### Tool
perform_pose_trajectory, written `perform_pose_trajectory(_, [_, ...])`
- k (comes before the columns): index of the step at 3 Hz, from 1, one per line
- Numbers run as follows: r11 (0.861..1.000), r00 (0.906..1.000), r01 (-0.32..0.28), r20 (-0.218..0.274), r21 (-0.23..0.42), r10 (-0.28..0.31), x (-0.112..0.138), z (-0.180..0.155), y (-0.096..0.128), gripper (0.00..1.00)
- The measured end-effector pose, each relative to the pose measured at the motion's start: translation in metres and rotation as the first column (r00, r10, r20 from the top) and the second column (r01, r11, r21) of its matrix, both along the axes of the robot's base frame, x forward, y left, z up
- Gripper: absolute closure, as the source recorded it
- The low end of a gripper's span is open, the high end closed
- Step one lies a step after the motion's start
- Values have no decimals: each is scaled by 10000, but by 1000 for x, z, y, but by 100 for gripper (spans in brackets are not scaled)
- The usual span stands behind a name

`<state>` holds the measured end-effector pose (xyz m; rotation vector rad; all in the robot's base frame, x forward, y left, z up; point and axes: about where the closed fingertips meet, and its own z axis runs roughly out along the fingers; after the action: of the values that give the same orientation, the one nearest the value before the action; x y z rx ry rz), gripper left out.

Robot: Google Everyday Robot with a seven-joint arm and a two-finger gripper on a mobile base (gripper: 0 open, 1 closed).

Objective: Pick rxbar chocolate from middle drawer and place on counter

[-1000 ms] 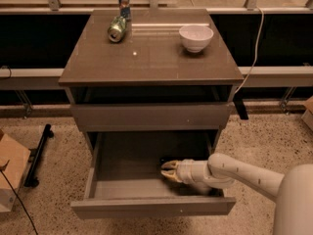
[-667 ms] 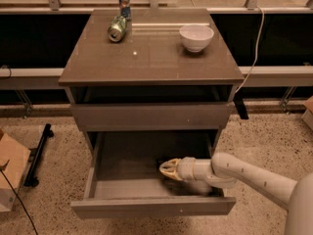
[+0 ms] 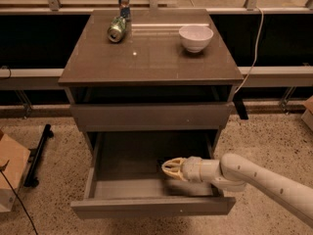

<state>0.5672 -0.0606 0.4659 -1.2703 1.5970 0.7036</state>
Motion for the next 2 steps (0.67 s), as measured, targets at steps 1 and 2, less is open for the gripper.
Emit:
perform_pose_trajectory(1, [9998, 9992, -122, 369, -132, 127, -26, 39, -8, 100])
perform_pose_trajectory(2, [9985, 9950, -296, 937, -468, 339, -58, 91, -19, 100])
